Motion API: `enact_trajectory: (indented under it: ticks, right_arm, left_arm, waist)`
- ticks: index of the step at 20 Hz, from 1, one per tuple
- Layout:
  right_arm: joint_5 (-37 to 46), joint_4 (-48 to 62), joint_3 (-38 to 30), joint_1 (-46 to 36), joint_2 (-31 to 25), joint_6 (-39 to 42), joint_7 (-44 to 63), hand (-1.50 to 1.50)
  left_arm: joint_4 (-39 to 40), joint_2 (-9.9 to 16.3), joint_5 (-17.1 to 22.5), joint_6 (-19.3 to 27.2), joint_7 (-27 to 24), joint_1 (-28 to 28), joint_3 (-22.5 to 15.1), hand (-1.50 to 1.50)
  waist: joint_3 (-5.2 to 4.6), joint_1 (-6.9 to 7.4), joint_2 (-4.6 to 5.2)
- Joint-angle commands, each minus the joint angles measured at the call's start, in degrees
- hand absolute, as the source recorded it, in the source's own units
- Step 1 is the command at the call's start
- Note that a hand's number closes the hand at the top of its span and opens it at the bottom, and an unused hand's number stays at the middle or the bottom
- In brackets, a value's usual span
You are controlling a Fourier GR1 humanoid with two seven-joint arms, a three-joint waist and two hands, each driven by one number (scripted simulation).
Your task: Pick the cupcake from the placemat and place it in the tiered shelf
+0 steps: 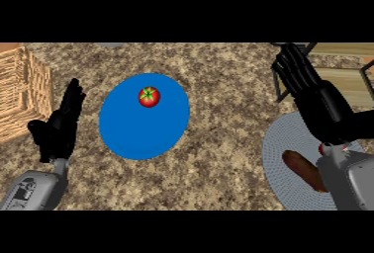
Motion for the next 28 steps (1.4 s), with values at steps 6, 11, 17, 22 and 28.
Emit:
enact_trajectory:
  ticks: [6,11,17,22,28]
  right_arm:
    - [1.72,8.28,-23.48,10.35,-21.21,5.3,-11.17,1.5]
    - [4.7,27.76,-27.43,18.84,-25.61,7.66,-12.99,-1.5]
    - [5.28,38.8,-29.1,22.72,-32.44,26.29,-32.36,-1.5]
    - [5.48,35.92,-27.51,22.17,-37.8,34.48,-28.21,-1.5]
    - [5.48,25.06,-25.4,22.18,-40.99,35.87,-17.49,-1.5]
  left_arm:
    - [5.28,-0.44,6.77,-3.72,8.53,8.95,1.77,0.0]
    - [4.63,-1.28,10.25,-9.15,11.28,9.87,0.18,0.0]
    - [4.93,-0.13,10.04,-9.82,13.42,7.71,1.23,0.0]
    - [5.34,-2.17,8.45,-10.32,11.59,9.28,-0.19,0.0]
    - [3.49,-2.75,8.27,-8.99,13.5,9.72,0.55,0.0]
  waist:
    - [0.13,-4.14,-1.9]
    - [0.1,-1.02,-1.57]
    - [-0.05,-0.18,-2.03]
    - [-0.25,-0.05,-2.2]
    - [-0.34,-0.02,-2.34]
